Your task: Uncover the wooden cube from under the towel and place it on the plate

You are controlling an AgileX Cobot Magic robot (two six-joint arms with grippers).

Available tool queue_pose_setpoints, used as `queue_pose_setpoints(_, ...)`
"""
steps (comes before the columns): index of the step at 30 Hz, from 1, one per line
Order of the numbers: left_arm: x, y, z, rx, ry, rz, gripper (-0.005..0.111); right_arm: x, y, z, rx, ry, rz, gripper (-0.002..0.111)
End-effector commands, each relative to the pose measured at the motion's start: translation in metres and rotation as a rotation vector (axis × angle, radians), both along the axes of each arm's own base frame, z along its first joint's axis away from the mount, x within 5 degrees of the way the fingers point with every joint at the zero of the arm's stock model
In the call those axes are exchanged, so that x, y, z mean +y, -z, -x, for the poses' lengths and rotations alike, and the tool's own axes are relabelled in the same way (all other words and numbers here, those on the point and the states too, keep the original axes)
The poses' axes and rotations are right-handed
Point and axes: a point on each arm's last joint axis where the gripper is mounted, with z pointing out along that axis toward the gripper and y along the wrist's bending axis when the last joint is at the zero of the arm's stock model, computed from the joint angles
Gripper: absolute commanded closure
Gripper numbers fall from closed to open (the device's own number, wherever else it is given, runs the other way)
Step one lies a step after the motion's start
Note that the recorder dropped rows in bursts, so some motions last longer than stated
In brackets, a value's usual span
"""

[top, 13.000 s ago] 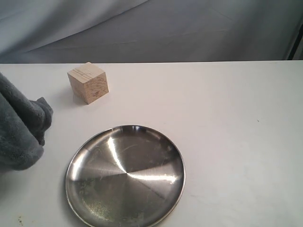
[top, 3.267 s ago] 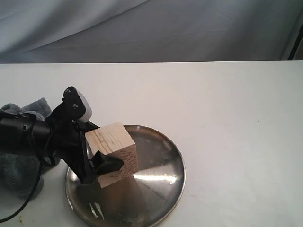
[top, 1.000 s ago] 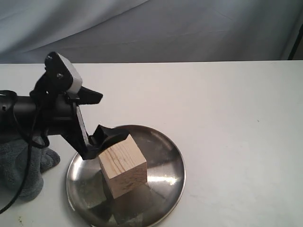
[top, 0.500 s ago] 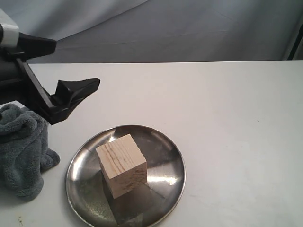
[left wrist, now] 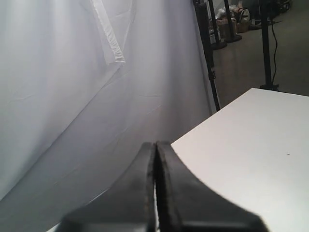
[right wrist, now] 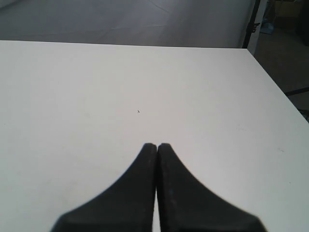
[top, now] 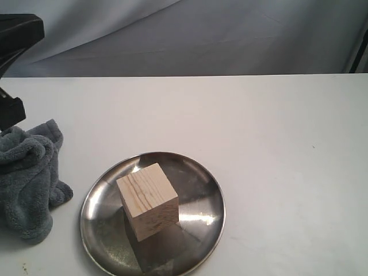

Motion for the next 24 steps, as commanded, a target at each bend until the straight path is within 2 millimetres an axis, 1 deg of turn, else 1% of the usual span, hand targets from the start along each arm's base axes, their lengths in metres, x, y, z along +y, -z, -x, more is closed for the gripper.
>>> queue_pose_setpoints(1, -0.001, -0.003, 0.002, 0.000, 0.010, 0.024, 0.107, 0.000, 0.000, 0.000, -0.008, -0.002, 0.005, 0.108)
queue_pose_setpoints(12, 0.000, -0.003, 0.001, -0.002, -0.003, 0.017, 0.107, 0.000, 0.000, 0.000, -0.008, -0.002, 0.005, 0.108)
queue_pose_setpoints(15, 0.003, -0.002, -0.001, 0.003, -0.044, 0.010, 0.107, 0.000, 0.000, 0.000, -0.008, -0.002, 0.005, 0.108)
queue_pose_setpoints(20, 0.004, -0.001, -0.001, 0.059, -0.056, 0.082, 0.107, 0.000, 0.000, 0.000, -0.008, -0.002, 0.005, 0.108)
queue_pose_setpoints(24, 0.010, 0.000, 0.012, 0.074, -0.047, 0.157, 0.107, 0.000, 0.000, 0.000, -0.008, -0.002, 0.005, 0.108)
